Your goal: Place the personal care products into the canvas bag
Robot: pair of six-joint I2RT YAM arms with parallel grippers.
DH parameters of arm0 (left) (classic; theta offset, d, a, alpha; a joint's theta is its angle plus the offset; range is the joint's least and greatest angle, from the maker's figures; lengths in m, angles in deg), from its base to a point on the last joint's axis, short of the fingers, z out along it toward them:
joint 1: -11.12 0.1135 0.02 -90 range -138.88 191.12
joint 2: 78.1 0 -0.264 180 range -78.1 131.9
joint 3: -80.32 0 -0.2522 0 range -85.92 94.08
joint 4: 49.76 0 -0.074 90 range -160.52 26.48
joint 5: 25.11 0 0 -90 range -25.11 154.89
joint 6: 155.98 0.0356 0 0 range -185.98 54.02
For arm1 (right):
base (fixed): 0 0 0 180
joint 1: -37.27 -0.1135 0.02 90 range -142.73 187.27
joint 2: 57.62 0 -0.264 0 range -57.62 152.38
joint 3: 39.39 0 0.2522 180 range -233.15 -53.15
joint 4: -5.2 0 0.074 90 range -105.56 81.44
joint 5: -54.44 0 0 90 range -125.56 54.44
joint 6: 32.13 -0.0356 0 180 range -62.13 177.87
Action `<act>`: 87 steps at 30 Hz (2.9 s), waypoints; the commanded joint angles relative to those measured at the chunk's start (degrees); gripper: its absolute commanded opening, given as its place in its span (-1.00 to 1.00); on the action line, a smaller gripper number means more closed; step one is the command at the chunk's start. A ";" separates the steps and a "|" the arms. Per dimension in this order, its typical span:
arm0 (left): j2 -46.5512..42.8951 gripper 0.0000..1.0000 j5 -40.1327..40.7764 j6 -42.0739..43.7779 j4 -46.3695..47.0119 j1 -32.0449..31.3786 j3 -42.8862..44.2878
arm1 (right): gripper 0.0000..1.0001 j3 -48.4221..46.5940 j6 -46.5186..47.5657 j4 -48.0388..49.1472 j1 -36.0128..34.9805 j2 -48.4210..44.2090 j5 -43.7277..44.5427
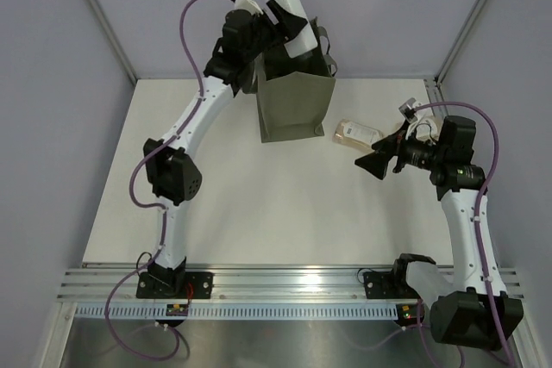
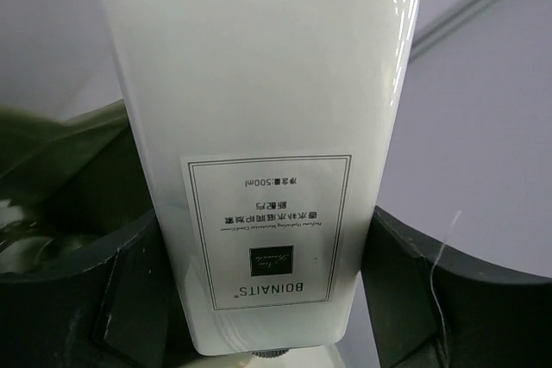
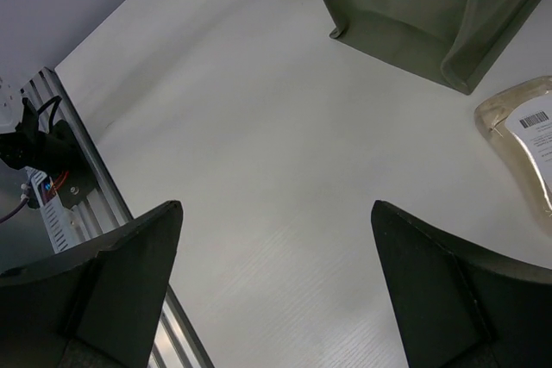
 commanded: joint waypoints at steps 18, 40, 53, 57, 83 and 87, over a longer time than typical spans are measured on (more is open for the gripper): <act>-9.08 0.97 1.78 11.69 3.39 -1.40 -13.38 | 0.99 -9.52 9.40 -10.65 1.46 10.71 13.77; -64.75 0.98 3.79 30.59 -6.89 0.27 -65.03 | 0.99 -45.58 43.27 -16.91 -10.14 61.34 37.59; -95.56 0.98 7.31 17.95 -13.40 0.63 -92.66 | 0.99 -57.00 42.39 -24.99 -11.90 74.88 41.90; -94.96 0.98 6.35 17.41 -13.22 0.63 -92.40 | 0.99 -59.47 42.30 -28.94 -12.69 76.55 44.36; -96.97 0.98 4.68 10.90 -15.25 0.63 -92.57 | -1.00 -42.25 -0.98 -17.36 0.32 45.37 11.32; -96.01 0.98 4.59 10.73 -13.93 0.63 -92.49 | -1.00 -49.87 -10.33 -14.02 -0.12 41.23 11.05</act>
